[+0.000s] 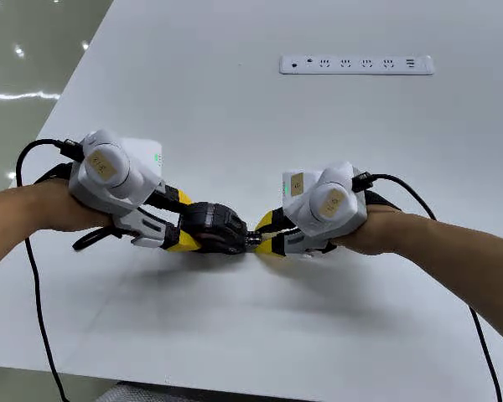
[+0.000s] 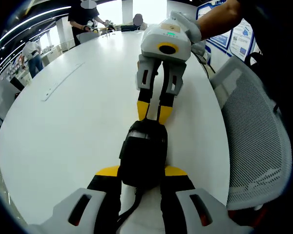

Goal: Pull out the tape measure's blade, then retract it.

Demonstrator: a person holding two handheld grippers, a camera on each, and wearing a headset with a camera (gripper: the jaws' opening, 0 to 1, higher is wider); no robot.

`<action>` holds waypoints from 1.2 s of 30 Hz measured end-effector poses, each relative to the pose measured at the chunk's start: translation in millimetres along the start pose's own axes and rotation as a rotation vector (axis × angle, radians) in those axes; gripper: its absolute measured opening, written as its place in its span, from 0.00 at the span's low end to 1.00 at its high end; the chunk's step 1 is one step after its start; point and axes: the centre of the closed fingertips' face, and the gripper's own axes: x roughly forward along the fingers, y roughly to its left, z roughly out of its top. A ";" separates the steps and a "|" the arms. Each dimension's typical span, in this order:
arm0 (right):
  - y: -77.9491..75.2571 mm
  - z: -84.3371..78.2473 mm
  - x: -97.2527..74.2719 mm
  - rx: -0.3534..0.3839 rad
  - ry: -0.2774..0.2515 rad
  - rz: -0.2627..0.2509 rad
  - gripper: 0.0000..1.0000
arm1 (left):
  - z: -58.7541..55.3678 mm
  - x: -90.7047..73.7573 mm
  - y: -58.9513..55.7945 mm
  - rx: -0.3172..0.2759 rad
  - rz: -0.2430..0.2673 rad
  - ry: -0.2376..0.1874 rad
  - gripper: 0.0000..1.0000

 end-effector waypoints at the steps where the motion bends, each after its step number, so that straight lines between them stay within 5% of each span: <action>1: 0.0 -0.4 -0.3 0.000 0.001 -0.001 0.09 | 0.0 0.0 -0.1 0.000 0.000 0.000 0.25; 36: 1.7 -30.9 -31.7 -0.004 0.047 -0.024 0.09 | 2.4 2.5 -0.5 -0.012 -0.013 0.008 0.25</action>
